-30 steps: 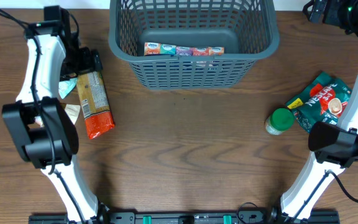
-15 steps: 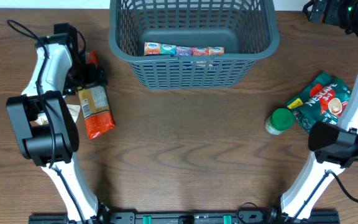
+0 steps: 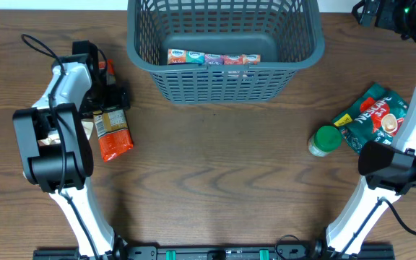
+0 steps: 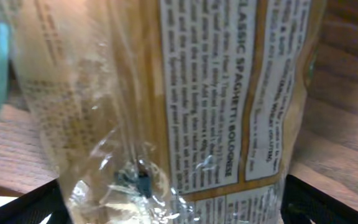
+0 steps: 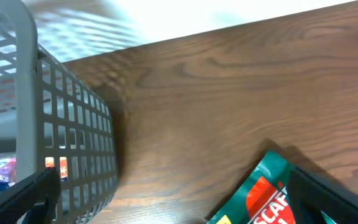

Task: Pack container
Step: 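Grasp the red-and-tan spaghetti package with the left gripper, then carry the spaghetti package into the basket and release it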

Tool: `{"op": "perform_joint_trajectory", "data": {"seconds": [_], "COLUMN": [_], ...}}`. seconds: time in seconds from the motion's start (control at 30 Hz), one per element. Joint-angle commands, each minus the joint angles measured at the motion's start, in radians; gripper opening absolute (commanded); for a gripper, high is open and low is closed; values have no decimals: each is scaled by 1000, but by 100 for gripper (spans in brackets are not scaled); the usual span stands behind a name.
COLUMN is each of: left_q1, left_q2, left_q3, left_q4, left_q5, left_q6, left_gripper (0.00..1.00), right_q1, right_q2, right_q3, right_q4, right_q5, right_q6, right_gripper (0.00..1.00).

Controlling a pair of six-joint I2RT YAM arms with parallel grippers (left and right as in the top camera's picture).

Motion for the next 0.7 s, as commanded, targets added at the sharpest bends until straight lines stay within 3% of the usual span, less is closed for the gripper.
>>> {"op": "perform_joint_trajectory", "data": {"seconds": [0.0, 0.1, 0.13, 0.2, 0.33, 0.43, 0.6, 0.67], "left_q1": [-8, -8, -8, -8, -8, -8, -8, -8], "left_q2": [2, 2, 2, 2, 0, -18, -84, -131], "left_q3": [-15, -15, -15, -15, -14, -11, 23, 48], "left_q4": [4, 0, 0, -1, -5, -17, -60, -85], "left_q5": [8, 8, 9, 9, 29, 31, 31, 31], "left_q6": [10, 10, 10, 10, 6, 2, 2, -6], "left_gripper": [98, 97, 92, 70, 41, 34, 9, 6], "right_q1": [-1, -1, -1, -1, -1, -1, -1, -1], "right_q2": [5, 5, 5, 5, 5, 5, 5, 5], "right_q3": [3, 3, 3, 3, 3, 3, 3, 3], "right_q4": [-7, -10, -10, -10, -12, -14, -17, -20], "right_q5": [0, 0, 0, 0, 0, 0, 0, 0], "right_q6": [-13, -13, -13, -13, -13, -13, -24, -28], "right_gripper": [99, 99, 99, 99, 99, 99, 99, 99]}}
